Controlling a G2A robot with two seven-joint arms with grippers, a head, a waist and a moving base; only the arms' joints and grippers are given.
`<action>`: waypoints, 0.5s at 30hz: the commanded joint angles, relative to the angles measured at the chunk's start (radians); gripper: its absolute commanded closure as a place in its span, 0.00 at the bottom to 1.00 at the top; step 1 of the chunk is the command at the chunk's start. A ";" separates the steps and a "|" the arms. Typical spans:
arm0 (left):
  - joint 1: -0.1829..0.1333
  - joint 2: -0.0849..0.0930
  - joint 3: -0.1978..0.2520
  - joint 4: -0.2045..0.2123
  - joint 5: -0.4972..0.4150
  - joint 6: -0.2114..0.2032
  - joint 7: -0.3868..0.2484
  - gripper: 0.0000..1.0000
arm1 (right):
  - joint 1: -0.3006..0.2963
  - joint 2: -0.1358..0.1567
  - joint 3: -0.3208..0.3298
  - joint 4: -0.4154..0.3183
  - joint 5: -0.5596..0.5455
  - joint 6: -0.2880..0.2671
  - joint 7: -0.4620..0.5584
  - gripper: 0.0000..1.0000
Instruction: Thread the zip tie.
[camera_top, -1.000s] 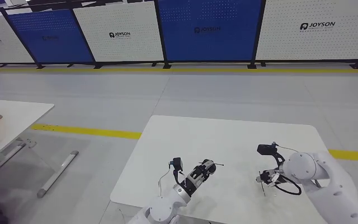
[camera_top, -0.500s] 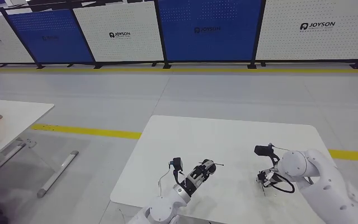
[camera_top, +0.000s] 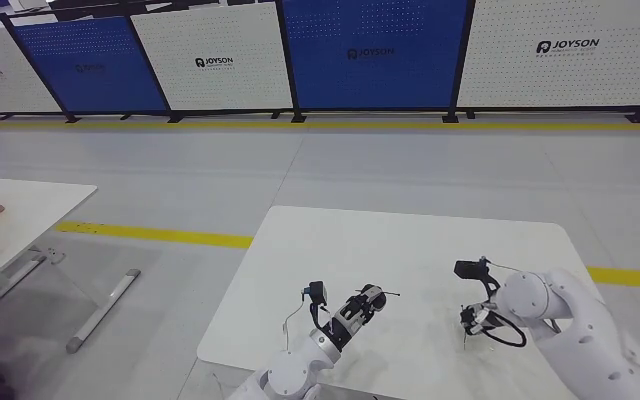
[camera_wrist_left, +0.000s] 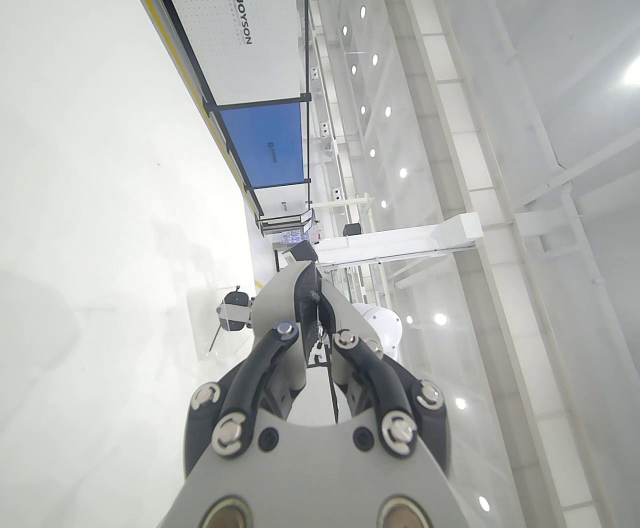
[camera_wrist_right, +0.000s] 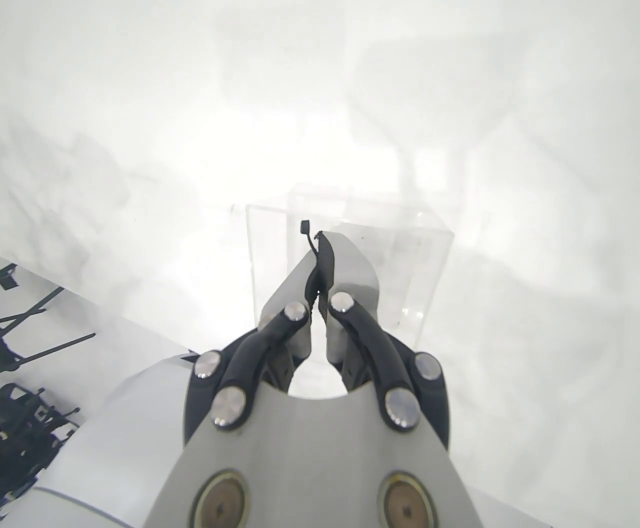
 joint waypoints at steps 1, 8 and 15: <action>0.000 0.000 0.000 0.000 0.000 0.000 0.000 1.00 | -0.025 0.010 0.026 -0.041 -0.009 0.006 -0.006 1.00; 0.000 0.000 0.000 0.000 0.000 0.000 0.000 1.00 | -0.188 0.056 0.191 -0.255 -0.031 0.080 -0.115 1.00; 0.000 0.000 0.000 0.000 0.000 0.000 0.000 1.00 | -0.403 0.075 0.359 -0.428 -0.059 0.107 -0.368 1.00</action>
